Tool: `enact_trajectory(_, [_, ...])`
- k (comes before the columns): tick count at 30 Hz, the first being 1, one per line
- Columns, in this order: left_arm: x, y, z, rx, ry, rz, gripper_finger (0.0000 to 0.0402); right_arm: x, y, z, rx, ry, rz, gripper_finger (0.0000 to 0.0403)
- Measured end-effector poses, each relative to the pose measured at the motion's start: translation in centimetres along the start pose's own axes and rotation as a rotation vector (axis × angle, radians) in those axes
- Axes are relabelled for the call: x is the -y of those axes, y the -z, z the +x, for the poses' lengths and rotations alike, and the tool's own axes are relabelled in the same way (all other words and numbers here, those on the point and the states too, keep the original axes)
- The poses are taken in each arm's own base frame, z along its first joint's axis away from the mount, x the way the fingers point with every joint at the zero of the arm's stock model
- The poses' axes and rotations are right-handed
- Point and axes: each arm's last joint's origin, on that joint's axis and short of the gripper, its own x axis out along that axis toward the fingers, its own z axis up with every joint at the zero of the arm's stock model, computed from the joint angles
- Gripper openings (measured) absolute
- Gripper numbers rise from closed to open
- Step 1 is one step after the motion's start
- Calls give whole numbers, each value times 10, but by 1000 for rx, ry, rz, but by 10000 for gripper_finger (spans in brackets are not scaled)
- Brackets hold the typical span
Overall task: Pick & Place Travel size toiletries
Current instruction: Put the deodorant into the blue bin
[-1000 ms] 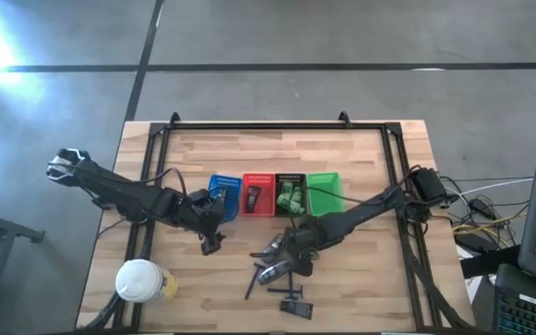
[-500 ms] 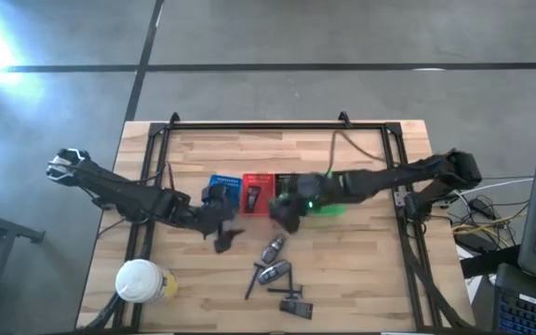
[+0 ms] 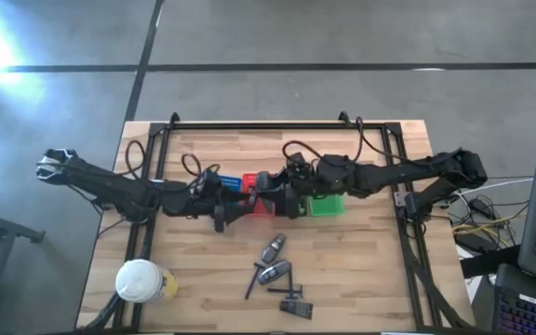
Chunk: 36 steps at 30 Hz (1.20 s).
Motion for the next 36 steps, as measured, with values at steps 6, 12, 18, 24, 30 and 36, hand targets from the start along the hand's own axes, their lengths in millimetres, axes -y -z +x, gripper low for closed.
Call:
enact_trajectory(6, [-1,-15,7,55,79,-86,327,-7,-7,-1,66,-79,19,206])
enact_trajectory(12, [5,-30,20,62,154,-51,326,-7,-11,-1,93,-94,42,206])
enact_trajectory(18, [11,-28,40,13,119,18,326,-6,-13,-1,106,-98,54,206])
enact_trajectory(24, [18,-29,54,7,123,94,326,-5,-11,1,110,-84,74,207])
enact_trajectory(30, [18,-31,49,8,122,112,316,-5,-10,1,96,-91,79,207])
enact_trajectory(36, [17,-32,46,-6,127,115,248,-3,-5,3,52,-81,87,208])
